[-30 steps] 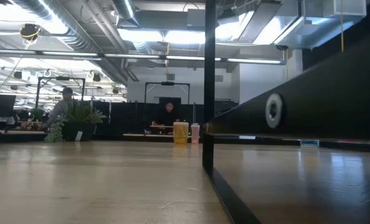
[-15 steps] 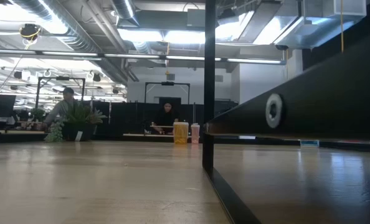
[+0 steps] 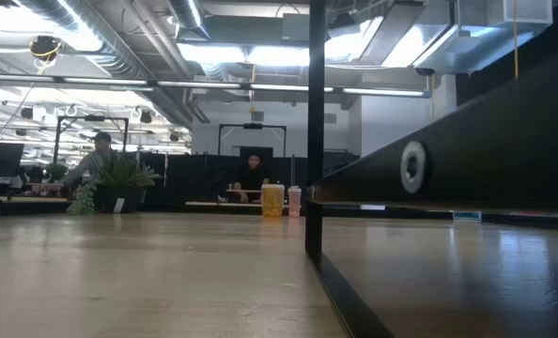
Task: Pick and place medicine bottles onto shelf by color
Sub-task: Put the bottom pink pill bottle on the shelf aligned with the other pink pill bottle
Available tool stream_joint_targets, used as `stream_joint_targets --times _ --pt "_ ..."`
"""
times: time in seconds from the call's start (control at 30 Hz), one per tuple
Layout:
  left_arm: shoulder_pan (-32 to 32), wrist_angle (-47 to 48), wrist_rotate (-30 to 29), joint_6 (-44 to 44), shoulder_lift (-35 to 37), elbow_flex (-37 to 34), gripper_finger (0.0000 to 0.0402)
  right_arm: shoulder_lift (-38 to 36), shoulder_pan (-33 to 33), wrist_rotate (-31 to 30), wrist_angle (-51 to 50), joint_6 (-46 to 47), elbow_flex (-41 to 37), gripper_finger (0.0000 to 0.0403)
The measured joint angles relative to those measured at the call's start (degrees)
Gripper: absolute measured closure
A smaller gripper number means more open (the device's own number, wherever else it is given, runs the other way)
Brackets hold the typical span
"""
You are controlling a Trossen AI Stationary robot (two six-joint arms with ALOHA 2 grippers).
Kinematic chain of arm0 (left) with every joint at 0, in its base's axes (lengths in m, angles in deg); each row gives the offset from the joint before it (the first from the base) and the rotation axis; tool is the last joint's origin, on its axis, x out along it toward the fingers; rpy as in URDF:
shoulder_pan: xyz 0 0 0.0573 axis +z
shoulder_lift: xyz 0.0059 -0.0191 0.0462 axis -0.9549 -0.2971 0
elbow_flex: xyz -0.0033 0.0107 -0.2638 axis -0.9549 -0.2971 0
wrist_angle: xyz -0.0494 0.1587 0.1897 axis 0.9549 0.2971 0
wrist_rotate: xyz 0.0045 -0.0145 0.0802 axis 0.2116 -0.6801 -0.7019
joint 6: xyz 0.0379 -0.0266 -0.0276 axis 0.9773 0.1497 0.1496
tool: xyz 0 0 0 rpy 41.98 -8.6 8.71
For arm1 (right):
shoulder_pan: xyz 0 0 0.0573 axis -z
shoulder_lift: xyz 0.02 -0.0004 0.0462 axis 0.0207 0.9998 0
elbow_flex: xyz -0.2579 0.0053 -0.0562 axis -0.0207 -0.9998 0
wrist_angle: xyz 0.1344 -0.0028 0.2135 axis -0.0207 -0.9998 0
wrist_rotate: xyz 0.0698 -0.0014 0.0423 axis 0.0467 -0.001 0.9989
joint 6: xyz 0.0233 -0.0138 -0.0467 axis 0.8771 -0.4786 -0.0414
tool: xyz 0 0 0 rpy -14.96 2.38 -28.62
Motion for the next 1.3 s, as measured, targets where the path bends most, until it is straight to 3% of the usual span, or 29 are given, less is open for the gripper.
stream_joint_targets --times 0.17,0.43,0.7,1.0,1.3 --pt "0.0 0.0 0.0 0.0 0.0 0.0 0.0061 0.0 0.3 -3.9 -0.3 0.1 0.1 0.0132" --pt "0.0 0.0 0.0 0.0 0.0 0.0 0.0061 0.0 2.6 -3.6 0.5 -0.6 0.1 0.0132" --pt "0.0 0.0 0.0 0.0 0.0 0.0 0.0061 0.0 7.1 -9.2 0.2 -15.1 0.1 0.0132" --pt "0.0 0.0 0.0 0.0 0.0 0.0 0.0061 0.0 14.1 -10.6 1.9 -25.6 0.1 0.0132" --pt "0.0 0.0 0.0 0.0 0.0 0.0 0.0061 0.0 16.2 -10.7 6.7 -30.5 0.1 0.0132"
